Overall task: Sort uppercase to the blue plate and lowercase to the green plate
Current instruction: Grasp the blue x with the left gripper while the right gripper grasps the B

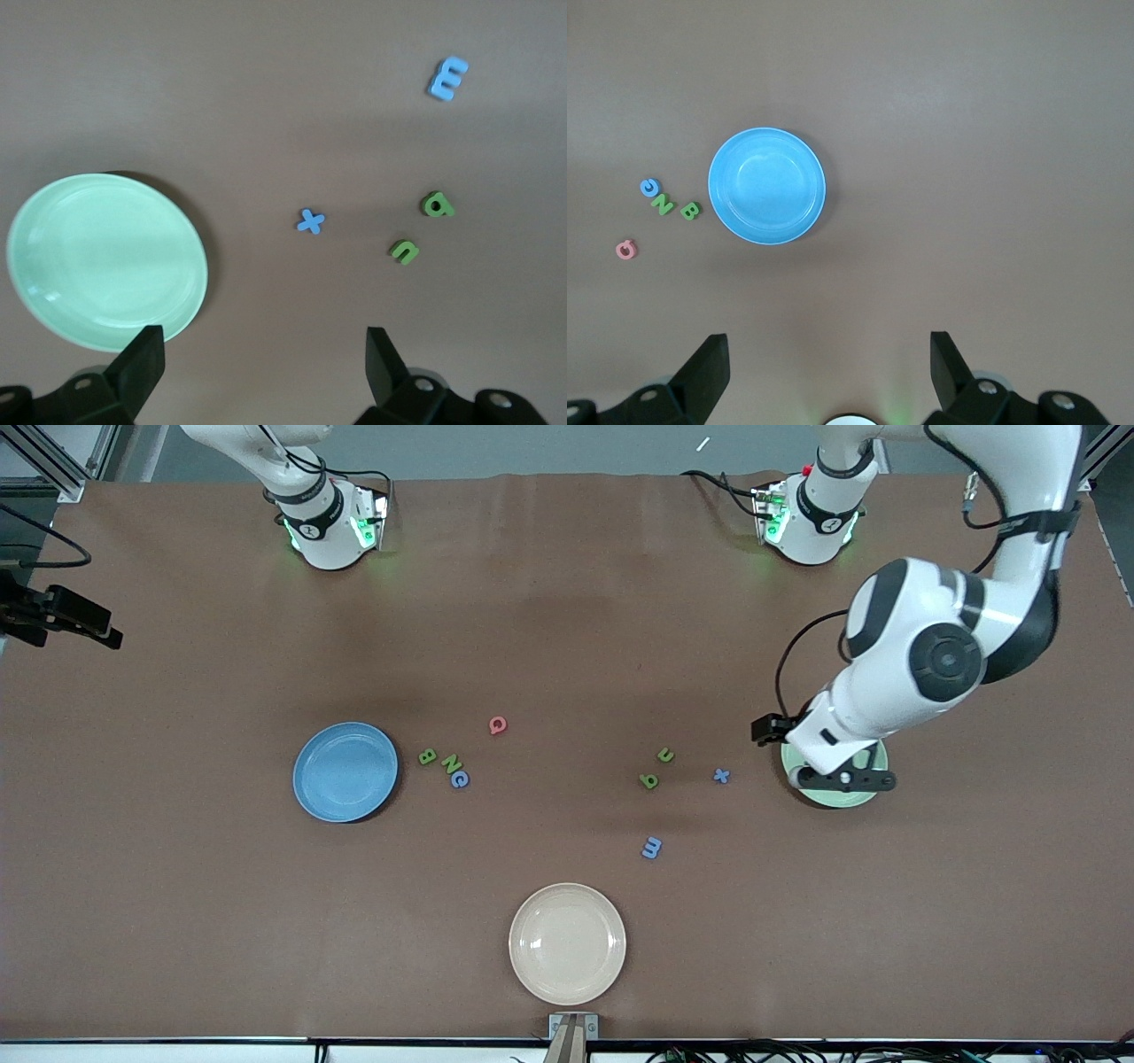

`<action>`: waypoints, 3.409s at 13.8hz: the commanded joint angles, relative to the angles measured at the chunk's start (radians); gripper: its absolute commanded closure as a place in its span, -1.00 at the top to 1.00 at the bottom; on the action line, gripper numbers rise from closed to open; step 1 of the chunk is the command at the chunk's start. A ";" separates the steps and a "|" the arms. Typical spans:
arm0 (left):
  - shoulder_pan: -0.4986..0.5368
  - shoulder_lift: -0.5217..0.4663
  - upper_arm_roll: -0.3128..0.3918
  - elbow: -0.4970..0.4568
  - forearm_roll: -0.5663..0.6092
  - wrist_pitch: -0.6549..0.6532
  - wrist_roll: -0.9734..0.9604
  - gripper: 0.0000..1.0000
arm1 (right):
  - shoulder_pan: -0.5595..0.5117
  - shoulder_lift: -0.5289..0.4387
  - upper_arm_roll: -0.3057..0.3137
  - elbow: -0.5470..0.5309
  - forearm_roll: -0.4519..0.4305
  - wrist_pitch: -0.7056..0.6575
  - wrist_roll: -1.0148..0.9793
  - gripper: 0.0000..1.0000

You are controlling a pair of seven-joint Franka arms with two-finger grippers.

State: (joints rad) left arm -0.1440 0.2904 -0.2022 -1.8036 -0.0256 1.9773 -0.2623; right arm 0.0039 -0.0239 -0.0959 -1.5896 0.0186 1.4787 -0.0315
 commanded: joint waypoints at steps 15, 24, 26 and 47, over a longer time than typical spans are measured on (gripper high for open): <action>-0.078 0.182 0.003 -0.264 0.159 0.564 -0.388 0.99 | 0.221 0.242 0.004 -0.194 0.046 0.406 0.916 1.00; -0.078 0.262 0.014 -0.235 0.199 0.627 -0.388 0.55 | 0.461 0.343 0.004 -0.444 0.046 0.853 1.412 0.95; -0.081 0.266 0.014 -0.235 0.199 0.629 -0.388 0.43 | 0.485 0.380 0.002 -0.446 0.044 0.891 1.467 0.95; 0.053 0.027 0.001 -0.334 0.207 0.437 -0.246 -0.77 | 0.559 0.495 0.007 -0.546 0.046 1.117 1.598 0.26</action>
State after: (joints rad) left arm -0.1513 0.4283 -0.1877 -2.0329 0.1667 2.4241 -0.5829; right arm 0.5442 0.4795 -0.0832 -2.1150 0.0549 2.5793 1.5478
